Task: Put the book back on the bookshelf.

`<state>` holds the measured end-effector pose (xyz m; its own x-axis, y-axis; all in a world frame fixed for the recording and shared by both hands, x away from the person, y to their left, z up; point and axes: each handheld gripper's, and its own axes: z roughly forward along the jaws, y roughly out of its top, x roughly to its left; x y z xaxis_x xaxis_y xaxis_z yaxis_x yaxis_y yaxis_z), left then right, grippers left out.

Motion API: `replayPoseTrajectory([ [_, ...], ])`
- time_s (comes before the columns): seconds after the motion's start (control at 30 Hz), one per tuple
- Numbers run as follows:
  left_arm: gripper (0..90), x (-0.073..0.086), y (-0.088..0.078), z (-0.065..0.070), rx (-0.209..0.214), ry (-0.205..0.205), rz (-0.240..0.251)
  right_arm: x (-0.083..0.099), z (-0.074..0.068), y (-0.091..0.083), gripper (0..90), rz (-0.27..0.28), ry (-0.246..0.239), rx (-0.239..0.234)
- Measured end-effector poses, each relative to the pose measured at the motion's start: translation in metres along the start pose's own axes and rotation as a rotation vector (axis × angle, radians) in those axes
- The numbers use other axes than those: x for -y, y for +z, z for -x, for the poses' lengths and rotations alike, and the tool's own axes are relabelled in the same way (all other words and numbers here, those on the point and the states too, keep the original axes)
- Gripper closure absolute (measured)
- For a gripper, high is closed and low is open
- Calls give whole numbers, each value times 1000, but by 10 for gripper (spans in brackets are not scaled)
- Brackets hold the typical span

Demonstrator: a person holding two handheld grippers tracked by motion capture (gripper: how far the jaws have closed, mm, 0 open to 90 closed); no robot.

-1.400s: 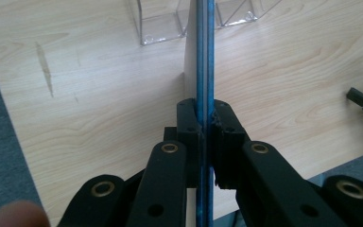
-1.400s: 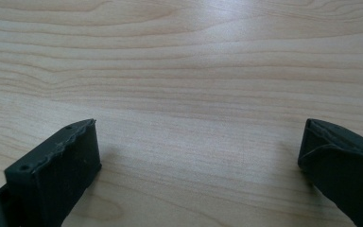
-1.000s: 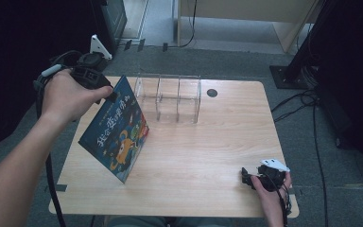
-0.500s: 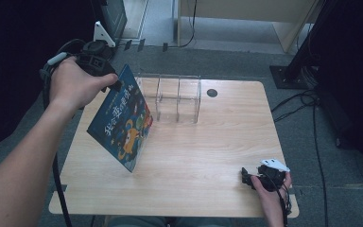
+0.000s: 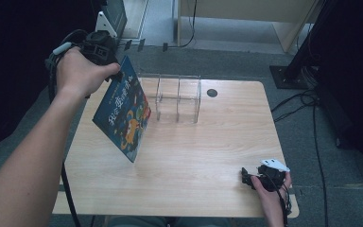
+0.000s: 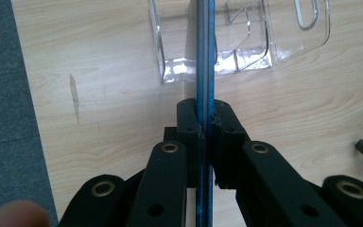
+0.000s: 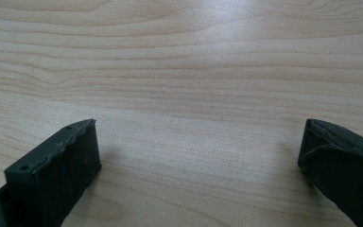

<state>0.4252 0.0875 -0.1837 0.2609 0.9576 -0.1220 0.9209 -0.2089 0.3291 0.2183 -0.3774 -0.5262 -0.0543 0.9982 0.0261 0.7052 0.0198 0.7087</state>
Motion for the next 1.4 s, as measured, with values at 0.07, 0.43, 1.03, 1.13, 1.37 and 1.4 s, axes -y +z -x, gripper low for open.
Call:
replayPoseTrajectory([
  [0.07, 851, -2, 0, 0, 1, -2, 3, 0, 0, 0, 0, 0, 0, 0],
  [0.43, 850, -24, 4, 5, -10, -21, 17, 0, 0, 0, 0, 1, 0, 0],
  [1.03, 851, -54, 27, -9, 0, -79, 52, 1, 0, -1, 0, 1, -2, -2],
  [1.13, 851, -58, 30, -10, -4, -86, 48, 1, 0, -1, 0, 1, -3, -2],
  [1.37, 851, -66, 42, -11, 21, -95, 29, 1, -1, -1, 0, 0, 0, -1],
  [1.4, 850, -67, 44, -10, 20, -99, 34, 1, 0, -1, 0, 1, -1, -1],
])
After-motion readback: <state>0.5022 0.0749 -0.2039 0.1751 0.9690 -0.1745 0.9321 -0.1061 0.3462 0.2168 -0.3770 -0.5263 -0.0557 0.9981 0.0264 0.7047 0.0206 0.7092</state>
